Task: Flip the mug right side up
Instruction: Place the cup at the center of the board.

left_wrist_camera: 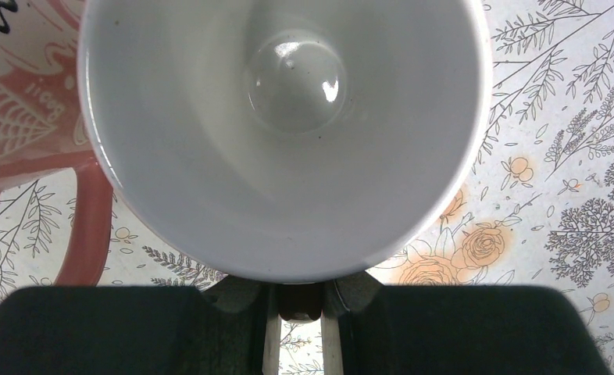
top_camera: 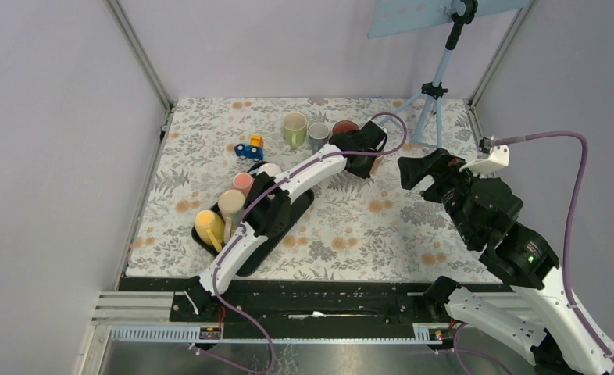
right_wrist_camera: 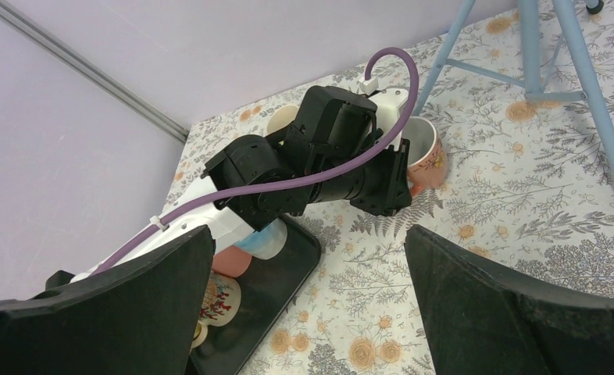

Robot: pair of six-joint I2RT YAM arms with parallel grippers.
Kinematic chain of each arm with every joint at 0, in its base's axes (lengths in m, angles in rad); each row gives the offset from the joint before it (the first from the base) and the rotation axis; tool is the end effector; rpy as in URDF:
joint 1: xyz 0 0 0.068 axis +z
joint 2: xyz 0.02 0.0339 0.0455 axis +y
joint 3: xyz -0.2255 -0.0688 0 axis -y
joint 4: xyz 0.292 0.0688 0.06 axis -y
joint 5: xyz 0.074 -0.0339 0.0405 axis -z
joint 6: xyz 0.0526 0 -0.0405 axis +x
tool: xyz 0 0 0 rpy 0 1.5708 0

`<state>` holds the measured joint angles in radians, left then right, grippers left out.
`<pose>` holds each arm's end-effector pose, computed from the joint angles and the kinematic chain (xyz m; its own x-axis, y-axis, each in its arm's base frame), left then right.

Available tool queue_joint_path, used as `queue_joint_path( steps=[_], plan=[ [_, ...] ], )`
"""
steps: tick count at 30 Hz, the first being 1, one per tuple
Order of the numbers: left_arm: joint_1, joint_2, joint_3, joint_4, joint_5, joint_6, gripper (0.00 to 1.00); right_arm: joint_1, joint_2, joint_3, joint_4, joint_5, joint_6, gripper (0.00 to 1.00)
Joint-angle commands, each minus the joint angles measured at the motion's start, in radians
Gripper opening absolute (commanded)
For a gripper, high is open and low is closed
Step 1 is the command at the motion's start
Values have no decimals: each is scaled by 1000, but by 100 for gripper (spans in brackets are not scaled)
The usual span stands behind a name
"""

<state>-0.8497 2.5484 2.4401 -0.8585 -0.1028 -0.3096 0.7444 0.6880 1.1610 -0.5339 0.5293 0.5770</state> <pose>0.3840 -0.4287 0.1637 -0.7335 0.3754 -0.5667 0.5094 0.8555 -0.0926 0.1633 0.1143 0.4359 -0.1543 0.4980 -0.8533 -0.1550 0.8408 0.5187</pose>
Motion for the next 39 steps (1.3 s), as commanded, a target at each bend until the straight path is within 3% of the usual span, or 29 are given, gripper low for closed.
queue_joint_path(
  steps=[1,34,39],
  plan=[
    [-3,-22,70,90,-9,10,7,3,0,15,13,-4,7,100],
    [10,-15,37,92,11,0,13,3,11,17,13,-21,14,100],
    [10,-18,37,92,12,2,19,3,13,19,13,-26,15,100]
  ],
)
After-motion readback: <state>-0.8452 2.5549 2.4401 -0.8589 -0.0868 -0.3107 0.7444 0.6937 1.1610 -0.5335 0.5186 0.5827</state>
